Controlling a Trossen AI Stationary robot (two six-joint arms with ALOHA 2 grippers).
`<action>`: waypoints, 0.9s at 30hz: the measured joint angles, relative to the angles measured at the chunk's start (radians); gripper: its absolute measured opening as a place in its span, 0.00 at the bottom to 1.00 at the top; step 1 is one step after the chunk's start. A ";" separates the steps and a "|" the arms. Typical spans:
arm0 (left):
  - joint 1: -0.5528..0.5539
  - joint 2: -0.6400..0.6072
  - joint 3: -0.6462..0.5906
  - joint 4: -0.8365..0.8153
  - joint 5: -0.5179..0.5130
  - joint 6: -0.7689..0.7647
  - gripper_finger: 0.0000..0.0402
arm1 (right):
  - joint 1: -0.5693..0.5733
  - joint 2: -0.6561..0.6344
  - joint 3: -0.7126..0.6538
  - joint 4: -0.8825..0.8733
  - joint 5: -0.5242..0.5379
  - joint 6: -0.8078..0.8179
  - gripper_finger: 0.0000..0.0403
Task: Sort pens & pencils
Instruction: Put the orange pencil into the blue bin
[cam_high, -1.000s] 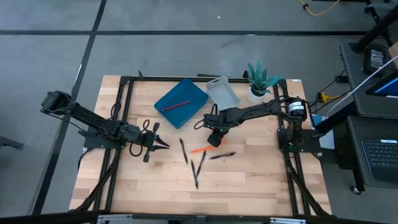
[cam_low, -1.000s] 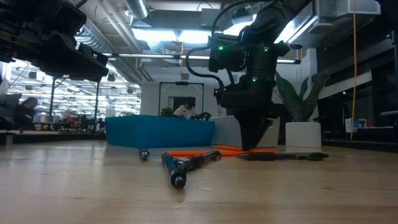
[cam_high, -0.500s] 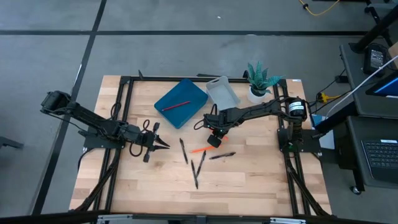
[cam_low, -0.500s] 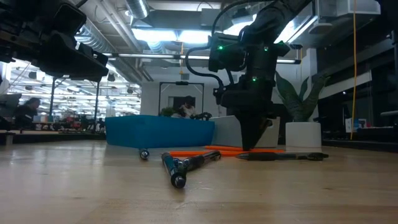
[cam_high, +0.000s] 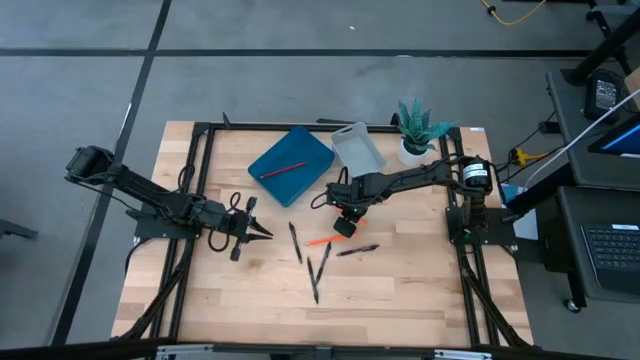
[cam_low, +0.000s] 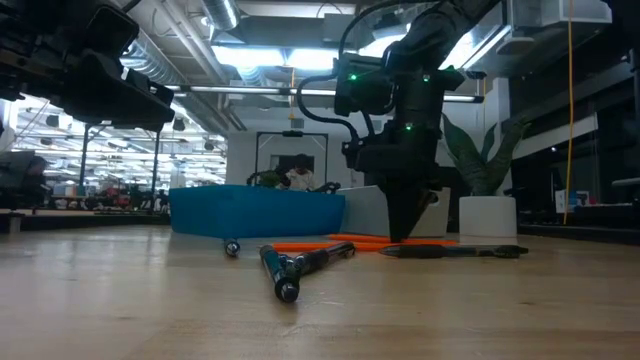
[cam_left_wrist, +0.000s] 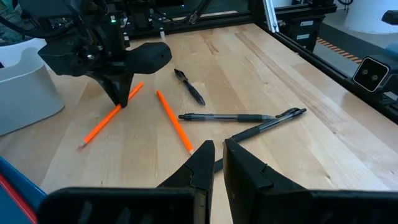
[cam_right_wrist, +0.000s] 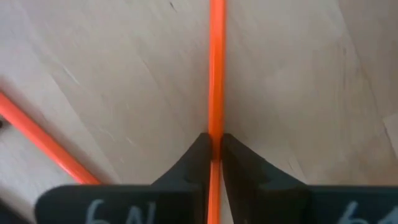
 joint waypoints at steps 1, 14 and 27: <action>0.000 0.000 0.000 0.000 0.000 0.000 0.07 | 0.000 0.001 0.012 -0.012 0.000 -0.005 0.09; 0.000 0.000 0.000 0.000 0.000 0.000 0.07 | 0.001 0.007 0.175 -0.150 -0.018 -0.078 0.09; 0.000 0.000 0.000 0.001 -0.014 0.001 0.07 | 0.001 0.004 0.368 -0.325 -0.012 -0.132 0.09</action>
